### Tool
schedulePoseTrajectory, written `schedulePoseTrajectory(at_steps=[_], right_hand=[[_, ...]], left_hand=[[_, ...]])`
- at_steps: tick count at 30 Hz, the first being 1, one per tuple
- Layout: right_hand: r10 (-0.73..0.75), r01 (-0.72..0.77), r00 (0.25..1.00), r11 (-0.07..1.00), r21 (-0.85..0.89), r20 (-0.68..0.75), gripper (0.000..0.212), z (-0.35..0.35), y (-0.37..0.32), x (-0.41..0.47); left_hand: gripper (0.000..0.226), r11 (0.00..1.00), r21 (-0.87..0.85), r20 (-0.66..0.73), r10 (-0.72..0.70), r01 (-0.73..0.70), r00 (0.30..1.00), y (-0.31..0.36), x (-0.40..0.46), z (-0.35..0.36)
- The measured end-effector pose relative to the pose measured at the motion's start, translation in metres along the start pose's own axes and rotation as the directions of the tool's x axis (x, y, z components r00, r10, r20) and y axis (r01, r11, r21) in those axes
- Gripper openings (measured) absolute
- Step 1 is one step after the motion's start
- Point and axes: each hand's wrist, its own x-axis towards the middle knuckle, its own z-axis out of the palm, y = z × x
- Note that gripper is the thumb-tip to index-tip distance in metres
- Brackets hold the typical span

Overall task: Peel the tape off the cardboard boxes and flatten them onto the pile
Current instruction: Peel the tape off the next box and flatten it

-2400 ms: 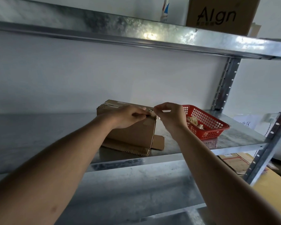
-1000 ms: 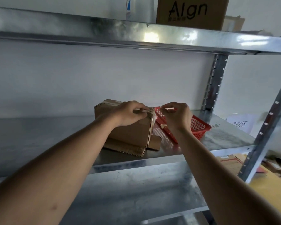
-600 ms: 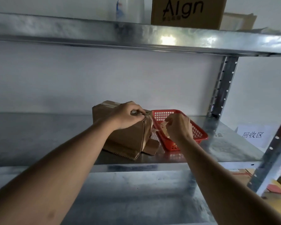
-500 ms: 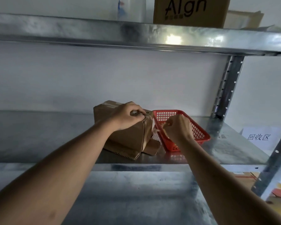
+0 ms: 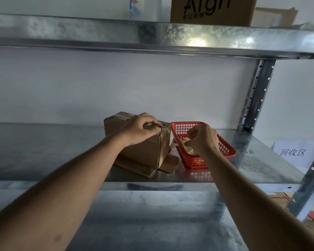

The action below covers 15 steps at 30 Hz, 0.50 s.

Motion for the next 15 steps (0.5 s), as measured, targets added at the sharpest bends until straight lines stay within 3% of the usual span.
schedulePoseTrajectory(at_steps=[6, 9, 11, 13, 15], right_hand=[[-0.058, 0.072, 0.993, 0.988, -0.137, 0.100, 0.012, -0.007, -0.007, 0.001], [-0.095, 0.087, 0.995, 0.979, -0.183, -0.040, 0.020, -0.008, -0.008, 0.000], [-0.187, 0.173, 0.976, 0.977, -0.124, -0.114, 0.021, -0.009, -0.012, -0.002], [-0.310, 0.311, 0.946, 0.950, -0.011, -0.099, 0.020, -0.008, -0.018, -0.004], [-0.426, 0.428, 0.904, 0.900, 0.082, -0.043, 0.035, -0.005, -0.023, -0.006]], left_hand=[[0.009, 1.000, -0.003, -0.022, 0.021, -0.021, 1.000, -0.002, 0.000, 0.003], [0.011, 1.000, -0.014, -0.012, 0.028, -0.028, 1.000, -0.001, -0.001, 0.002], [0.011, 1.000, -0.005, -0.011, 0.026, -0.026, 1.000, -0.001, -0.001, 0.001], [0.023, 1.000, -0.011, -0.011, 0.015, -0.015, 1.000, 0.000, -0.003, 0.000], [0.054, 1.000, -0.018, 0.000, 0.014, -0.014, 1.000, 0.004, -0.006, -0.002]])
